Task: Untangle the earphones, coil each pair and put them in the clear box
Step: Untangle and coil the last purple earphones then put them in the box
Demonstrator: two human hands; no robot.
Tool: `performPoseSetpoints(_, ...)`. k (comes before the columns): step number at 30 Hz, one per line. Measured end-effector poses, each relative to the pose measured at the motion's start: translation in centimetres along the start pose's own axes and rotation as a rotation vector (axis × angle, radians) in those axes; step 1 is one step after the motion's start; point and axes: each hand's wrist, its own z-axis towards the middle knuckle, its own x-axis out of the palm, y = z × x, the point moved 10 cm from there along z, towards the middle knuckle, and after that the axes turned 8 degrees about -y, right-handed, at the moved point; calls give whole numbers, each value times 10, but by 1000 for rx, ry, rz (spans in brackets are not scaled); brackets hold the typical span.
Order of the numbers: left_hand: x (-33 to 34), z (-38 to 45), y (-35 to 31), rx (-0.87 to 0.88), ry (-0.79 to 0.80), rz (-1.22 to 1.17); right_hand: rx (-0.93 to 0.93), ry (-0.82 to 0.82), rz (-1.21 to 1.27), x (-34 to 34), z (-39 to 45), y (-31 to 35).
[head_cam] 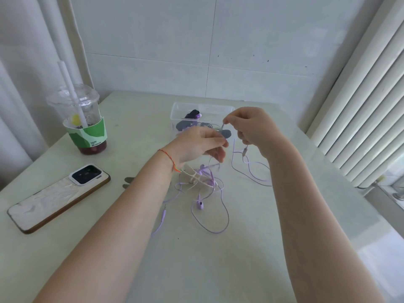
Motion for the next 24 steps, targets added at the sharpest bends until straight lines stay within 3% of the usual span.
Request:
performPoseSetpoints(4,-17,-2,4,-37,-66,59,134,-355,155,-39,10,-22)
performPoseSetpoints(7,-24,0,9,-67,-92,73,152,-478,5,-57,14,-37)
performPoseSetpoints(11,-20,0,11,-82,-71,74,-12,-334,-185,-35,10,-13)
performPoseSetpoints(14,-18,-2,8,-83,-59,51,-87,-26,-67,7,-1,7)
performPoseSetpoints(17,-21,-3,3,-55,-72,79,-33,225,-92,41,-13,1)
performPoseSetpoints(24,-30,-7,4,-57,-63,65,9,310,-341,35,-17,-14)
